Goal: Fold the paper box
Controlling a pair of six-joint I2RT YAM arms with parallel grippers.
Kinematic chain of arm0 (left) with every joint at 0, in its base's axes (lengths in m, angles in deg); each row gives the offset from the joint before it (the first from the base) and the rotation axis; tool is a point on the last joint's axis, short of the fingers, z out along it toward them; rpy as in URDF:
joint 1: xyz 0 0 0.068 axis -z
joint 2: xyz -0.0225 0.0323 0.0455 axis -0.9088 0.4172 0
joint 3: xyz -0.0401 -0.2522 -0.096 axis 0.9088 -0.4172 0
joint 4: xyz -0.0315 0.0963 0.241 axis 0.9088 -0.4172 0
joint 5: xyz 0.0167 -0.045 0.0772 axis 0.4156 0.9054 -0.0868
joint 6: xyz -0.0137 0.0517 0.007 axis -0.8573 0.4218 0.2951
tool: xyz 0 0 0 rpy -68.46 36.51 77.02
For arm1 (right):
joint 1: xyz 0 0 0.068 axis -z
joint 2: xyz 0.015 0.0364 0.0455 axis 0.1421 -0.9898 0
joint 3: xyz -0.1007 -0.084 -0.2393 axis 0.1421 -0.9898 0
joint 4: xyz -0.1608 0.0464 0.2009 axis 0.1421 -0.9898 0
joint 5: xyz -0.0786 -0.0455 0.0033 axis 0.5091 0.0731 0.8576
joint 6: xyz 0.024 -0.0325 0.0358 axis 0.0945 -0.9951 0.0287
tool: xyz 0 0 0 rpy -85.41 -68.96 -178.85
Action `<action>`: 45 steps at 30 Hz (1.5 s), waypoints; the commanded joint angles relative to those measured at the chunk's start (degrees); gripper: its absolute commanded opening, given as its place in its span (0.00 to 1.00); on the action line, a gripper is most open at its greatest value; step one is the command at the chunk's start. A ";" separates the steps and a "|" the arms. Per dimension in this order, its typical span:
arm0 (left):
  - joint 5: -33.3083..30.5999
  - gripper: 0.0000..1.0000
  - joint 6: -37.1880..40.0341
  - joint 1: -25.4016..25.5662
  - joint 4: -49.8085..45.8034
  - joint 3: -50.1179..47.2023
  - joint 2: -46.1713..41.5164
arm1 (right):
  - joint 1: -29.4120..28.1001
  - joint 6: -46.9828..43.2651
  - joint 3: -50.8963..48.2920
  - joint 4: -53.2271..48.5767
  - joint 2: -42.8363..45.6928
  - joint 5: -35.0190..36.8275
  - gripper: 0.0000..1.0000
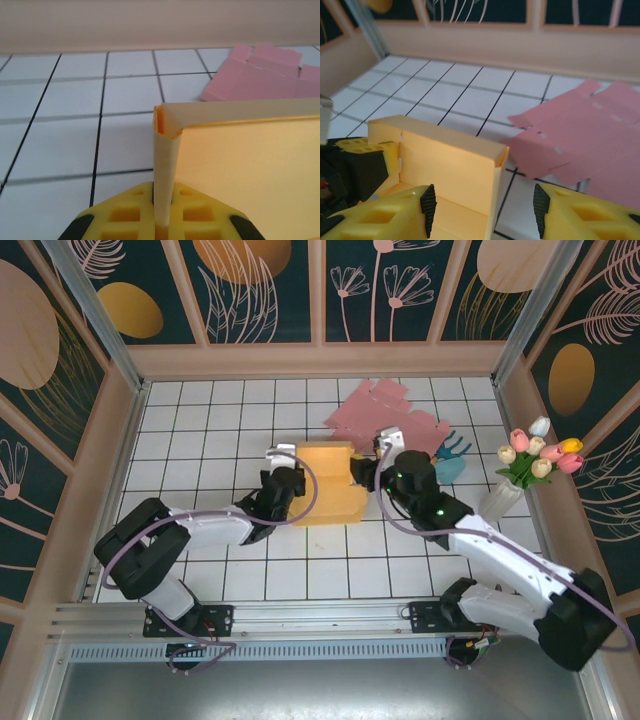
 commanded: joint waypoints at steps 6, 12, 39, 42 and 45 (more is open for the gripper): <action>13.08 0.00 34.16 -0.25 -23.90 15.06 -1.77 | 1.32 4.74 -7.11 -4.87 16.97 8.41 0.57; 13.33 0.00 51.42 -0.23 -44.94 22.67 2.97 | 1.95 5.86 -12.65 -0.09 22.51 7.03 0.57; 14.06 0.00 69.95 -0.19 -37.32 26.89 29.21 | 6.93 9.16 -17.49 3.16 24.37 4.76 0.58; 14.33 0.00 70.34 -0.19 -34.33 25.37 29.20 | 7.47 9.42 -17.66 3.22 24.36 3.98 0.58; 14.97 0.09 70.14 -0.14 -32.28 24.02 27.59 | 7.89 9.77 -17.70 3.13 24.31 3.62 0.58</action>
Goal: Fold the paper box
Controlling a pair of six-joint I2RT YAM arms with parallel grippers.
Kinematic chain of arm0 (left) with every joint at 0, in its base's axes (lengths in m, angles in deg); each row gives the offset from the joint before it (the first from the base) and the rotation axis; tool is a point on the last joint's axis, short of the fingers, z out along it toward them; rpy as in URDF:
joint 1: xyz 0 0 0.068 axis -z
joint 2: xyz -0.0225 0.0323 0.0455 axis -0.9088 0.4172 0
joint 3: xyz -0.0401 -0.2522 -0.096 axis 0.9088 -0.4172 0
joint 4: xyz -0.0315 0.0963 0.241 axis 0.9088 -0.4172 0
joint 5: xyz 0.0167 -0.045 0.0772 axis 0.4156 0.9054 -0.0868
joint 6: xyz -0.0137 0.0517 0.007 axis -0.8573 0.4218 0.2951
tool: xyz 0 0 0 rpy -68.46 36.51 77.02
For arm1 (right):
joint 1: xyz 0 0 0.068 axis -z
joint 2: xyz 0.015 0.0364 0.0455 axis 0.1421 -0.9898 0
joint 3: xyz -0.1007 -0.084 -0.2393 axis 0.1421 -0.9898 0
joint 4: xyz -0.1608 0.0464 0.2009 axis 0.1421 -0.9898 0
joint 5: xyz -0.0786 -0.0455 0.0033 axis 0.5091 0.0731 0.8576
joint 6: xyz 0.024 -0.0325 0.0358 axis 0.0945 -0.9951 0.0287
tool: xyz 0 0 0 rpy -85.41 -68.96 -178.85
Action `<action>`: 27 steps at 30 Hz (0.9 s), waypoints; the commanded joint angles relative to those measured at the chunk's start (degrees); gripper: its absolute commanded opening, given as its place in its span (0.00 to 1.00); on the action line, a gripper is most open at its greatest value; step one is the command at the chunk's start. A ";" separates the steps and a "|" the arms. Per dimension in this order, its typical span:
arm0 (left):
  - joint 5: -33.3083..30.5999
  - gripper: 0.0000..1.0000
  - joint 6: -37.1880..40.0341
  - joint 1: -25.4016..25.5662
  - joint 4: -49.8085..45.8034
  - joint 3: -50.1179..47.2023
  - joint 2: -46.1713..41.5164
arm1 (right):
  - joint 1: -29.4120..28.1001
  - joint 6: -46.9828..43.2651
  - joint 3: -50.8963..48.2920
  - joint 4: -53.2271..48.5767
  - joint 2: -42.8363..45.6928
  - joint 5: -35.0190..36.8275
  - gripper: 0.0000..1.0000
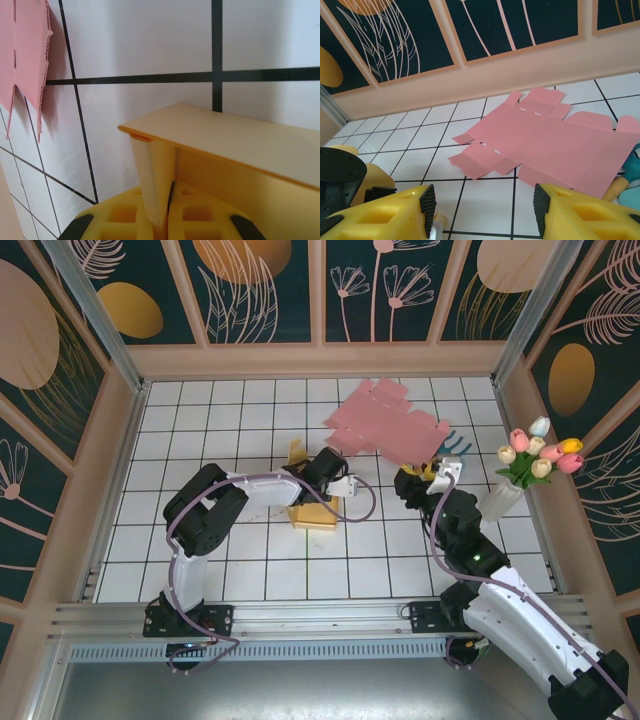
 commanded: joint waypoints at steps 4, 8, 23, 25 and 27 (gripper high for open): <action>-2.35 0.20 2.38 -0.12 4.57 -5.03 1.45 | 0.83 1.76 -1.23 2.26 0.97 -1.49 0.58; -2.56 0.24 2.34 -0.14 5.16 -4.69 -1.01 | 0.78 2.04 -1.41 2.26 0.98 -1.79 0.58; -3.90 0.47 1.31 0.25 6.09 -2.00 -7.13 | 0.78 2.02 -1.32 1.74 0.98 -2.21 0.58; -3.47 0.47 0.80 0.49 6.09 -1.46 -7.80 | 0.78 2.06 -1.24 1.67 0.98 -2.21 0.58; -2.96 0.48 0.03 0.86 6.10 -0.89 -8.81 | 0.78 2.03 -1.23 1.60 0.98 -2.25 0.58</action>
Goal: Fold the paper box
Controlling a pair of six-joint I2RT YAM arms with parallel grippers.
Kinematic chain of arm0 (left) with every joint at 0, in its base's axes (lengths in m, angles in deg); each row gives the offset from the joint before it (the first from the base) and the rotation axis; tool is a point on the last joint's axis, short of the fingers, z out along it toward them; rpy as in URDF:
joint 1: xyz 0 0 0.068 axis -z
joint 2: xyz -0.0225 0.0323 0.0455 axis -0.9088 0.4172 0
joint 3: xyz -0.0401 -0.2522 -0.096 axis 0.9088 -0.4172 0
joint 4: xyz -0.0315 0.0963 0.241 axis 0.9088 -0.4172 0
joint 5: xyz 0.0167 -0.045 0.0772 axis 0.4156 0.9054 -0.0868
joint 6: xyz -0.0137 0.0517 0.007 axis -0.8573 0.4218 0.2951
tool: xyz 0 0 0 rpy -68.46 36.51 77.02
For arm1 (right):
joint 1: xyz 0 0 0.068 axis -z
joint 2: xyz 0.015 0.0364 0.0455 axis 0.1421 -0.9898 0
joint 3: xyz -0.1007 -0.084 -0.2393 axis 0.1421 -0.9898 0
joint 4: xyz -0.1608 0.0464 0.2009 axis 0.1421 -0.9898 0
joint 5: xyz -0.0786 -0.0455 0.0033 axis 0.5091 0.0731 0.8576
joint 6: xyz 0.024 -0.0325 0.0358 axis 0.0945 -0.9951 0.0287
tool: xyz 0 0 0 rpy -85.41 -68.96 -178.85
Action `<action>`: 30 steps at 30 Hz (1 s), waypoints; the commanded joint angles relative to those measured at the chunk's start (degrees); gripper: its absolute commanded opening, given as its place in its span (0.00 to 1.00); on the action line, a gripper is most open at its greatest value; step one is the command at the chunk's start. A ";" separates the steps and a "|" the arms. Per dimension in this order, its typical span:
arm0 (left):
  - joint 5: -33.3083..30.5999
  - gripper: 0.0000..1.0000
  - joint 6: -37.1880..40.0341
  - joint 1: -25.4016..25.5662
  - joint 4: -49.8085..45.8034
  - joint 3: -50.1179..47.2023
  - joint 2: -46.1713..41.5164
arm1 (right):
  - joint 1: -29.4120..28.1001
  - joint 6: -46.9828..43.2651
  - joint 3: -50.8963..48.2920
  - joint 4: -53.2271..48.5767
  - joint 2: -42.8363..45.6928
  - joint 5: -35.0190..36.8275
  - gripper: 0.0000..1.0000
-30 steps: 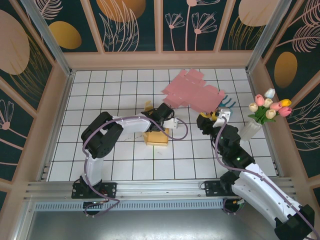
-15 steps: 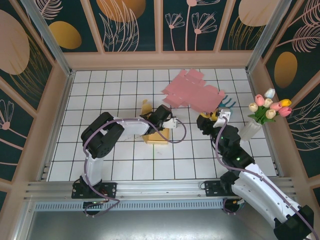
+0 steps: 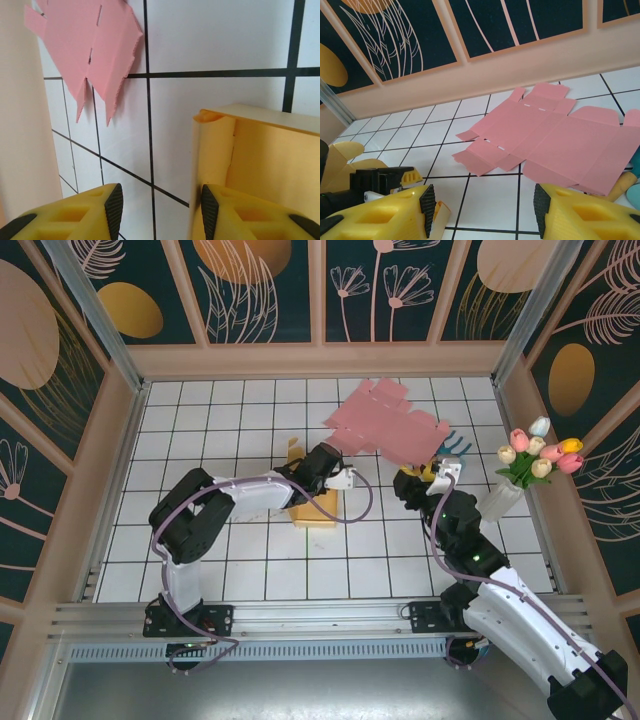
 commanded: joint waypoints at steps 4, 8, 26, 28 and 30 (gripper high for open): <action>1.30 0.48 -4.94 1.57 0.49 3.90 -5.03 | 0.49 0.73 -0.47 1.34 0.84 -1.49 0.58; 3.20 0.48 -12.26 2.00 1.04 6.27 -7.60 | 0.50 0.60 -0.49 1.24 0.74 -1.70 0.58; -8.76 0.58 -76.68 2.02 -10.48 -6.75 -32.08 | 0.51 -1.28 1.87 0.19 -5.41 -7.58 0.58; -6.88 0.58 -77.03 2.00 -11.62 -7.09 -31.47 | 0.51 -1.29 1.88 0.05 -5.41 -7.69 0.58; -6.43 0.57 -77.17 1.99 -12.69 -7.00 -30.07 | 0.48 -1.37 1.88 -0.21 -5.46 -7.77 0.58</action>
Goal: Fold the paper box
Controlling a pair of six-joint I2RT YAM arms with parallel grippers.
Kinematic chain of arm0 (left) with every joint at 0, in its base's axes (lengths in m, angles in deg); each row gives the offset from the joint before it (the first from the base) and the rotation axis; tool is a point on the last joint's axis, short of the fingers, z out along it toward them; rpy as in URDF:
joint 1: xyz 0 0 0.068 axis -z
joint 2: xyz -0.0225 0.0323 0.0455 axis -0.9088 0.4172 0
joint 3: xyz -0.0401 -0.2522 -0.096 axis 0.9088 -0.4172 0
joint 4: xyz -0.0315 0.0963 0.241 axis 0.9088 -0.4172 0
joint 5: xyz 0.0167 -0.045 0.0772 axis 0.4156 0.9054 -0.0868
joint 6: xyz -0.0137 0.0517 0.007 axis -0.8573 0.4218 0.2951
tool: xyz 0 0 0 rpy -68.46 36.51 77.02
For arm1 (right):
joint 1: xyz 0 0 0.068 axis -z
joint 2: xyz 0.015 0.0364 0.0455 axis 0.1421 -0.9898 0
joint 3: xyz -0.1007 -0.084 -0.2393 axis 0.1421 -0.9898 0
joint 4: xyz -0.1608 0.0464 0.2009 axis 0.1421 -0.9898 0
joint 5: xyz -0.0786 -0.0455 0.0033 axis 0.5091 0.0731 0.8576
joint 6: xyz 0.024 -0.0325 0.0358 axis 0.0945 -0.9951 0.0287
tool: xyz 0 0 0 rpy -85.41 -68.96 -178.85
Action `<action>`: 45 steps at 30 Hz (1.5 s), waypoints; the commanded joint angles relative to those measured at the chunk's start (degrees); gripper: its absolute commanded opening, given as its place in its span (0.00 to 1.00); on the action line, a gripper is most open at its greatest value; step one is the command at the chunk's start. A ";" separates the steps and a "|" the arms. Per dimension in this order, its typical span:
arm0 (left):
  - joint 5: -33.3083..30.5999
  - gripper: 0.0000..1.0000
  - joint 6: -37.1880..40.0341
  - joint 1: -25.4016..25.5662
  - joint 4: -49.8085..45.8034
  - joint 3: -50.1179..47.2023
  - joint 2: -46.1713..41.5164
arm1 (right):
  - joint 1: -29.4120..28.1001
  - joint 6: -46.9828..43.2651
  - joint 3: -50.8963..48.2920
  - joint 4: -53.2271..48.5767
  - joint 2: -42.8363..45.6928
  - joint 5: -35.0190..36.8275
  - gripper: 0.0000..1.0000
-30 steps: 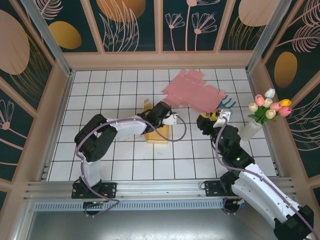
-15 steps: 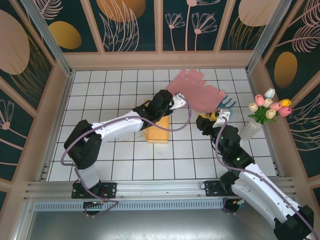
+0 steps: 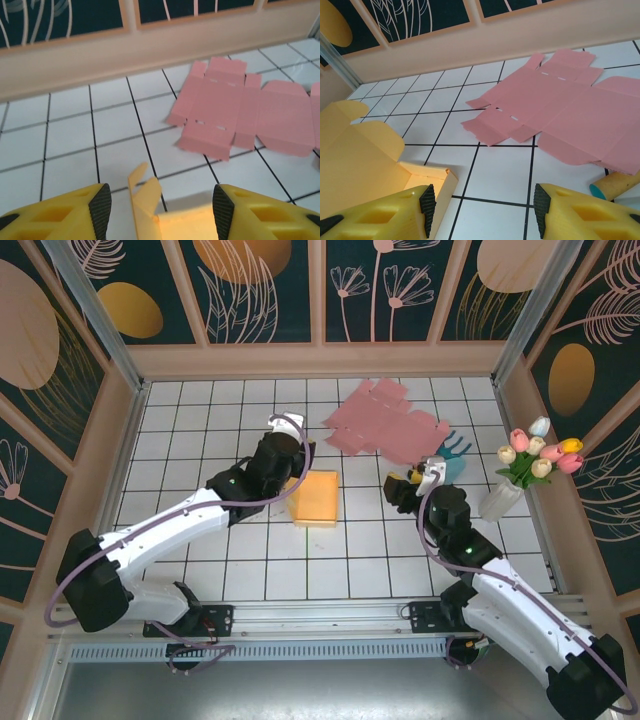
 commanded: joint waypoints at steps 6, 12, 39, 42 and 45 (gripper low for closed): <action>-1.31 0.54 -4.96 -0.18 -5.92 -0.01 7.56 | 0.34 -1.42 2.06 0.00 -0.66 -2.22 0.58; -1.53 0.32 -2.96 -0.82 -8.25 3.05 12.05 | 0.35 -1.65 2.78 -0.28 -2.06 -3.97 0.57; -10.51 0.53 -4.11 -0.96 -16.86 5.38 6.46 | 0.36 -2.48 3.31 -0.37 -3.83 -5.15 0.57; -10.52 0.54 -4.34 -0.92 -16.54 5.01 5.32 | 0.33 -2.50 3.46 -0.49 -4.14 -5.41 0.57; -9.35 0.56 -4.59 -0.97 -15.89 4.08 5.41 | 0.36 -2.55 3.45 -0.57 -4.19 -5.41 0.57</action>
